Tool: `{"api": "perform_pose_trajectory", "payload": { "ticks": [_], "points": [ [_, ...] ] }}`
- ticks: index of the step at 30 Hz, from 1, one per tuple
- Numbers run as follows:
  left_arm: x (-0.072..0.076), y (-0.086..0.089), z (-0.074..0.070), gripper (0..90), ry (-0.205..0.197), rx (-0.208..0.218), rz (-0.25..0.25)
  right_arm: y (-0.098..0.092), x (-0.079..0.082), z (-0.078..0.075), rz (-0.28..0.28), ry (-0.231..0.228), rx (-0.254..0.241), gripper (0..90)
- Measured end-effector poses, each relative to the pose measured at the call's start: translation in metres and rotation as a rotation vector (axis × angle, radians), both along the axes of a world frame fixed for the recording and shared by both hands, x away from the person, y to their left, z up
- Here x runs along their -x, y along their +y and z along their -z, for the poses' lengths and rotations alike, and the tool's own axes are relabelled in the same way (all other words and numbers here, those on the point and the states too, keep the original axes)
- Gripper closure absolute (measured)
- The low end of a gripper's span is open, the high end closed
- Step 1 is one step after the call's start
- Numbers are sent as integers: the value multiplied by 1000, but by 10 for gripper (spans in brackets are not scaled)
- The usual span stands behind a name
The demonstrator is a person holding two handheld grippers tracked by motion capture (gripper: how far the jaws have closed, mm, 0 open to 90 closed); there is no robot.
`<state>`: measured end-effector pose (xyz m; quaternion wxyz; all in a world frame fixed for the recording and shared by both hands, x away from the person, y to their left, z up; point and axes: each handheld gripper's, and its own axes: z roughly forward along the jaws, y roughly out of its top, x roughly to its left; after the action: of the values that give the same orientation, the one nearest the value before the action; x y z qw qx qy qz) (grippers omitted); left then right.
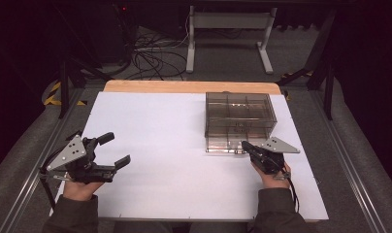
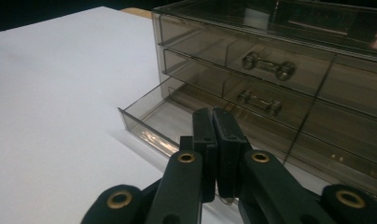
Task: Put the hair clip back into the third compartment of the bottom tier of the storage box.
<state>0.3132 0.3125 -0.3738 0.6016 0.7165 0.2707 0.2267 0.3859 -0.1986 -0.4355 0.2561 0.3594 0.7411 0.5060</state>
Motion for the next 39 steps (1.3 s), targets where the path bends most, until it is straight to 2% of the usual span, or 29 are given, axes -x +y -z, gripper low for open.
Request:
{"api": "perform_pose_trajectory", "payload": {
  "ticks": [23, 39],
  "points": [
    [-1, 0, 1, 66, -1, -2, -7, -23, -10, 5, 94, 16, -25, 891],
    [-1, 1, 2, 66, -1, -7, -15, -36, -21, 14, 165, 52, -31, 890]
  ]
}}
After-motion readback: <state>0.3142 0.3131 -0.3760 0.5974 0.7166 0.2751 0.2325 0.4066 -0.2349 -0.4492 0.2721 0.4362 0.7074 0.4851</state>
